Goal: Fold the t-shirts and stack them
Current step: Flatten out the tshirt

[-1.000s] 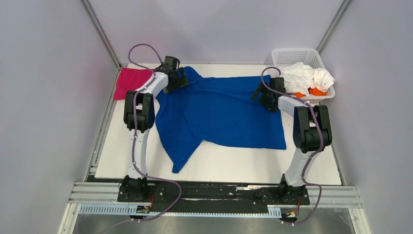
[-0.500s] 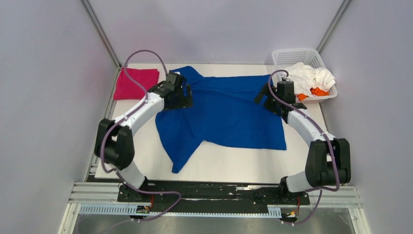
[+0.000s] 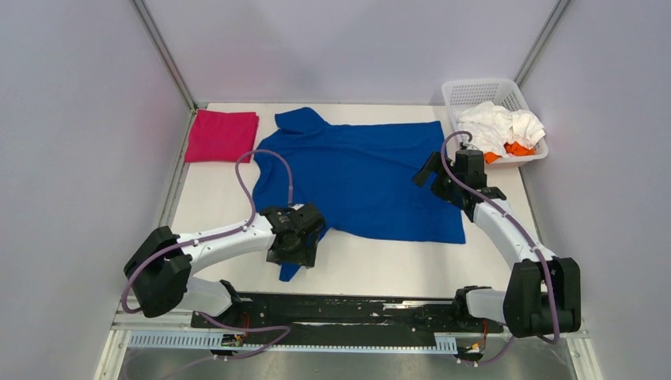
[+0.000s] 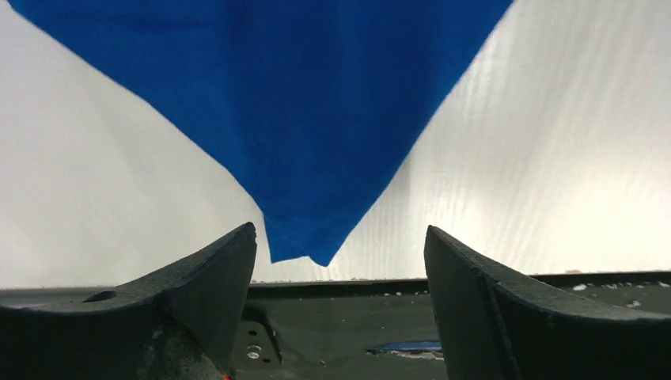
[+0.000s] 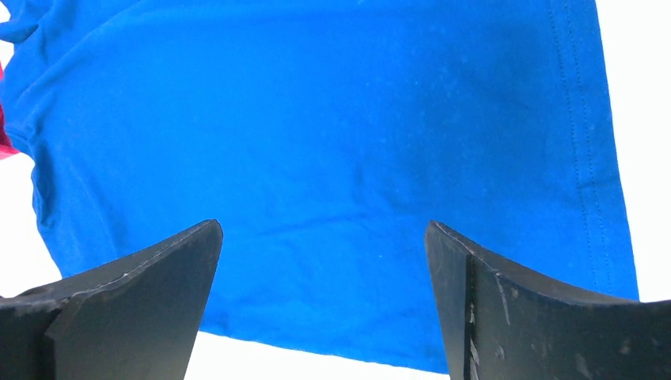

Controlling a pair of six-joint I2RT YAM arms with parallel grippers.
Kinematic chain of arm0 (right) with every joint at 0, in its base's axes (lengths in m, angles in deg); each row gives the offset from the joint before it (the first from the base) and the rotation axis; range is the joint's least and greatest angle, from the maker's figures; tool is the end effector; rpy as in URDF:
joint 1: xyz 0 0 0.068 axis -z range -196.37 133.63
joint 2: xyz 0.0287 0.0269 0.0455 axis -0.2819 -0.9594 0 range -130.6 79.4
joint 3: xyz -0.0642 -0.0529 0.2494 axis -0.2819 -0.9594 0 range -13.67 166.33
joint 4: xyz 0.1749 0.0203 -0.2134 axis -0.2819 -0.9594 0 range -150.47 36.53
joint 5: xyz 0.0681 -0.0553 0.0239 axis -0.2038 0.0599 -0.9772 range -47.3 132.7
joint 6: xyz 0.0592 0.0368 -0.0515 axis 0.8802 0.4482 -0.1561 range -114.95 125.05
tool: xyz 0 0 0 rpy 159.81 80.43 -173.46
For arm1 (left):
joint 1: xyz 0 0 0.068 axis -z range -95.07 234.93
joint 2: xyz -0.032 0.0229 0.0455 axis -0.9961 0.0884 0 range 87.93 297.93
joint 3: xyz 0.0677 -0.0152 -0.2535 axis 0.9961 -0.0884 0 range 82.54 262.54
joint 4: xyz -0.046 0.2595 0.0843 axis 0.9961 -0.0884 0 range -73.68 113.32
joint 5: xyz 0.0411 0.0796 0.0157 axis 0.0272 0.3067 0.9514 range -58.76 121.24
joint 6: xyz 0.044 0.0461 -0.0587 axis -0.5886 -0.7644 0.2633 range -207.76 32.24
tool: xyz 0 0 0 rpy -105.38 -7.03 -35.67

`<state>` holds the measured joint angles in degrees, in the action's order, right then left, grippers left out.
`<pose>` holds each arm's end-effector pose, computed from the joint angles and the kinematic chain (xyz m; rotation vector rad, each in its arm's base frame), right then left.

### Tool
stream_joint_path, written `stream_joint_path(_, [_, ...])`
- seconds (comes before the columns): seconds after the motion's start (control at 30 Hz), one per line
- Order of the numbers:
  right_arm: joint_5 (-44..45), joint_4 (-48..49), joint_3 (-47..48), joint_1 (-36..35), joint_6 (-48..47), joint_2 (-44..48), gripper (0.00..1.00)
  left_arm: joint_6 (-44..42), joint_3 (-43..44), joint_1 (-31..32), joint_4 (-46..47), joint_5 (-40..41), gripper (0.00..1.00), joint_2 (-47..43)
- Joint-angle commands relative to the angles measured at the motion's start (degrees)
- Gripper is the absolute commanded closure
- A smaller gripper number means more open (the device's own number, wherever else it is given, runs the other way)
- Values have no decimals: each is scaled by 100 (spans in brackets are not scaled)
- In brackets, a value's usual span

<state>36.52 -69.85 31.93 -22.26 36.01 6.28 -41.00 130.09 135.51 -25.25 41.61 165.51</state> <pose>0.3114 0.0404 0.1848 0.4619 2.3292 0.4409 0.1700 -0.1853 0.1360 0.0699 2.8741 -0.0432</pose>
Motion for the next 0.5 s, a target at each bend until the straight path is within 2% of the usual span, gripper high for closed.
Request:
stream_joint_path(0.0, [2,93,-100,-33,-74,305,0,633,-289,101,14,25,23,226])
stream_joint_path(0.1, [54,47,-122,-35,-90,295,0,590,-386,102,428,-19,34,610])
stream_joint_path(0.17, [59,26,-130,-35,-90,277,0,562,-371,108,606,-8,46,844])
stream_joint_path(0.2, [60,12,-131,-28,-82,273,0,560,-330,109,640,27,57,916])
stream_joint_path(0.23, [64,8,-135,-33,-74,272,0,557,-301,109,666,44,64,1031])
stream_joint_path(0.27, [64,-3,-143,-34,-69,272,0,530,-223,105,670,46,79,1070])
stream_joint_path(0.33, [59,-49,-140,-35,-73,287,0,479,-99,104,592,29,100,1086])
stream_joint_path(0.47, [46,-158,-137,-34,-56,307,0,85,106,-30,642,-201,100,596])
